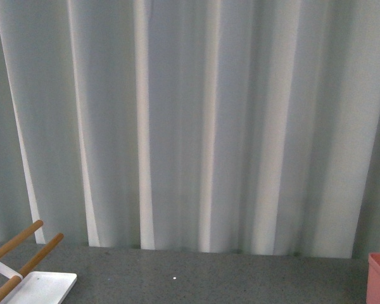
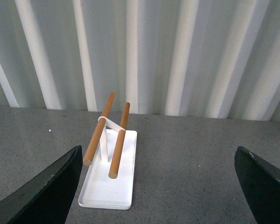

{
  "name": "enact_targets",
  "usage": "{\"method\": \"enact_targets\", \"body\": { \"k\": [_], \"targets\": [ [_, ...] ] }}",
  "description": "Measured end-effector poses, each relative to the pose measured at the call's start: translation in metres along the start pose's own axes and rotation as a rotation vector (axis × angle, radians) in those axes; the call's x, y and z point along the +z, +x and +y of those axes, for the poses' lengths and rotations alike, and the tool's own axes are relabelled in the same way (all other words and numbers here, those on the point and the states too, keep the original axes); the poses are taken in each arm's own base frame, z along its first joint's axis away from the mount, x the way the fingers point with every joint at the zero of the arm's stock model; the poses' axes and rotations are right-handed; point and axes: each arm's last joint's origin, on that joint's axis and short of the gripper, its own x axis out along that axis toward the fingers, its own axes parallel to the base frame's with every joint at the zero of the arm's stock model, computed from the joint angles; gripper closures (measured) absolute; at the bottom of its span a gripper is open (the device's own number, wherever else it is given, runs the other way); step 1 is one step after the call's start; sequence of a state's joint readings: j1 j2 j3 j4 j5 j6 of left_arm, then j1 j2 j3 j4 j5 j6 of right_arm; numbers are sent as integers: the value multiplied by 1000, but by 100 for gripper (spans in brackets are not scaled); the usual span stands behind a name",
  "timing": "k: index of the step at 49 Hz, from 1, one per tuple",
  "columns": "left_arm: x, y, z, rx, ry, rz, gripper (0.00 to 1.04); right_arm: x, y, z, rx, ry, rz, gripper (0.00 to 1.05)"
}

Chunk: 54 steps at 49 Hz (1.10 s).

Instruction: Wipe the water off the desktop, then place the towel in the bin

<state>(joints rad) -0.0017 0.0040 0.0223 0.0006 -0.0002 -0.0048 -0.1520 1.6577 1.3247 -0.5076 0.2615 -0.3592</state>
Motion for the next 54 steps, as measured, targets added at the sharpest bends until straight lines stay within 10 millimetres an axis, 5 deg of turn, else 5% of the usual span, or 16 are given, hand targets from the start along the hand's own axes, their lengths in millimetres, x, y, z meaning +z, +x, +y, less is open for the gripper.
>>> {"method": "enact_targets", "body": {
  "k": [16,26,40,50,54],
  "targets": [
    [0,0,0,0,0,0,7,-15,11,7,29,67,37,98],
    [0,0,0,0,0,0,7,-15,12,6,29,96,42,68],
    [0,0,0,0,0,0,7,-15,12,6,29,101,42,5],
    [0,0,0,0,0,0,7,-16,13,6,28,105,40,7],
    [0,0,0,0,0,0,7,-23,20,12,169,239,-230,17]
  ]
}}
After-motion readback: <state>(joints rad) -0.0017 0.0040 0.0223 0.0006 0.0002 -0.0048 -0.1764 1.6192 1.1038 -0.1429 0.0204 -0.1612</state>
